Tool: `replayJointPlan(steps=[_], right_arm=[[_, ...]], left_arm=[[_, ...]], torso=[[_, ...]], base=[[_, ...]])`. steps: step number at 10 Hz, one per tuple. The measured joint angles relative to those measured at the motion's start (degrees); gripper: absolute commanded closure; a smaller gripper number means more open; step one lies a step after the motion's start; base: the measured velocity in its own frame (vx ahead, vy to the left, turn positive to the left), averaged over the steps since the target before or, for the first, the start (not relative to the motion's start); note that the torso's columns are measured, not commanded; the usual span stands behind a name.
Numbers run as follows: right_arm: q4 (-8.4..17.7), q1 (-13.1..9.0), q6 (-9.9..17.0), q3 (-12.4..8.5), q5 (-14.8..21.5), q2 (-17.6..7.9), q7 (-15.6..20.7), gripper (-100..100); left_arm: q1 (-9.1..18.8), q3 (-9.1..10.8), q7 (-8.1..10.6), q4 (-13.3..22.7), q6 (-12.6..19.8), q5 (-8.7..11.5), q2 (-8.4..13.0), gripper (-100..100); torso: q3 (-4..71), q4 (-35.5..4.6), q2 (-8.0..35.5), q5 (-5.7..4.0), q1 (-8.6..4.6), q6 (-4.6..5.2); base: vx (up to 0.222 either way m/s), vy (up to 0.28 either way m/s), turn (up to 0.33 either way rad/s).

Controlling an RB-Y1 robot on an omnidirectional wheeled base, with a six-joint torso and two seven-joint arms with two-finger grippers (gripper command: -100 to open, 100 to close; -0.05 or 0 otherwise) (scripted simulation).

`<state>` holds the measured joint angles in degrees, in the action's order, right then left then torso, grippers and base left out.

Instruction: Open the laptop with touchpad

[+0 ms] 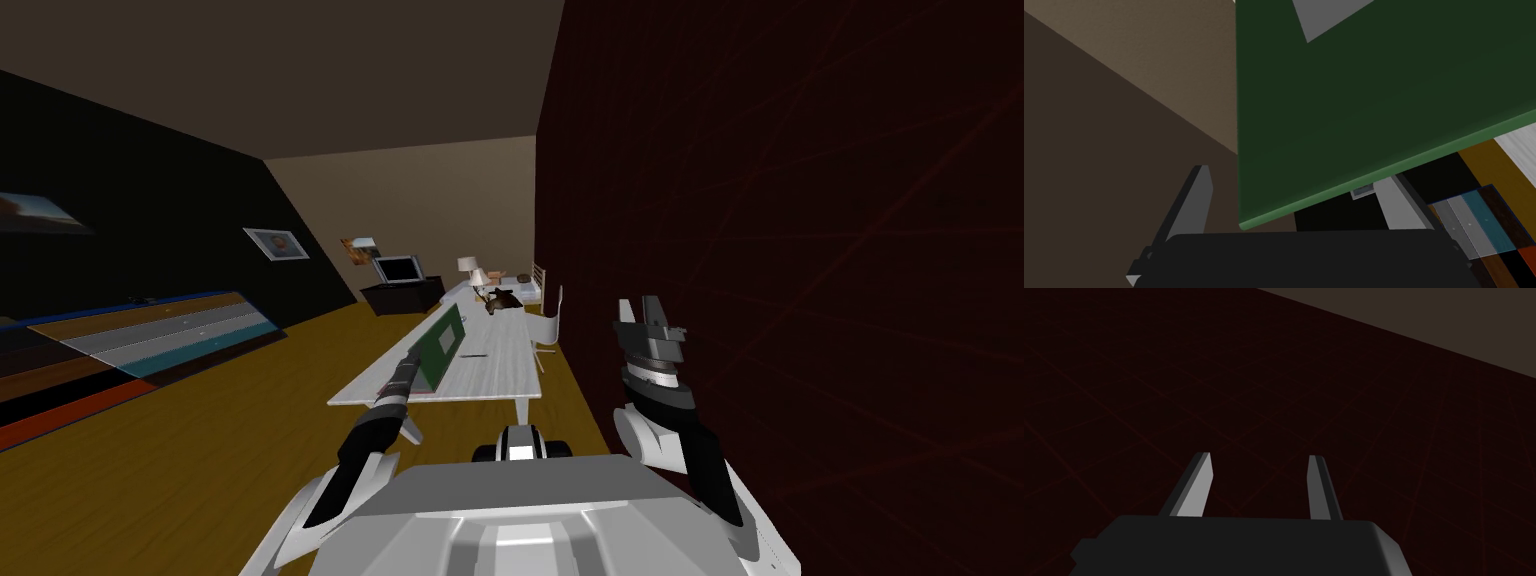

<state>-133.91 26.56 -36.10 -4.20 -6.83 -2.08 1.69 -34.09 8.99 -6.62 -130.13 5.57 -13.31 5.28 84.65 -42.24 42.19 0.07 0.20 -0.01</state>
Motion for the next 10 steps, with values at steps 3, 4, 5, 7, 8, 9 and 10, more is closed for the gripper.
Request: replayJointPlan(steps=[3, 4, 5, 7, 8, 9, 10], right_arm=[[0.0, -0.01, 0.0, -0.01, 0.0, -0.01, 0.0, 0], [0.0, -0.01, 0.0, -0.01, 0.0, -0.01, 0.0, 0], [0.01, -0.01, 0.0, -0.01, 0.0, -0.01, 0.0, 0], [0.0, -0.01, 0.0, 0.0, 0.0, -0.01, 0.0, 0], [0.0, -0.01, 0.0, 0.0, 0.0, -0.01, 0.0, 0], [0.0, -0.01, 0.0, 0.0, 0.0, -0.01, 0.0, 0], [0.0, -0.01, 0.0, 0.0, 0.0, -0.01, 0.0, 0]], left_arm=[[-1.03, -0.72, 1.32, -2.02, 1.71, 1.58, -0.84, 100], [-1.61, -1.28, 2.28, -3.04, 2.57, 2.48, -1.38, 100], [-2.14, -1.8, 3.26, -3.93, 3.42, 3.39, -1.91, 100], [-3.2, -2.68, 5.05, -5.65, 5.57, 5.09, -2.85, 100], [-3.84, -3.11, 5.93, -6.36, 6.55, 5.97, -3.28, 100], [-4.31, -3.48, 6.82, -7.09, 7.74, 6.85, -3.66, 100], [-4.73, -3.8, 7.71, -7.86, 9.0, 7.75, -4.0, 100]], torso=[[-0.23, -0.02, 0.26, 0.26, 0.11, -0.03], [-0.2, 0.04, 0.2, 0.27, 0.16, -0.08], [-0.14, 0.1, 0.11, 0.23, 0.08, -0.12], [-0.08, 0.07, 0.06, 0.08, -0.13, -0.06], [-0.08, 0.01, 0.11, 0.02, -0.11, -0.05], [-0.09, -0.06, 0.13, -0.06, -0.19, -0.02], [-0.11, -0.13, 0.19, -0.13, -0.28, -0.01]], base=[[0.011, 0.121, -0.023], [0.014, 0.129, -0.02], [0.007, 0.104, -0.007], [0.009, 0.107, -0.007], [0.011, 0.106, -0.013], [0.011, 0.102, -0.01], [0.004, 0.05, -0.004]])
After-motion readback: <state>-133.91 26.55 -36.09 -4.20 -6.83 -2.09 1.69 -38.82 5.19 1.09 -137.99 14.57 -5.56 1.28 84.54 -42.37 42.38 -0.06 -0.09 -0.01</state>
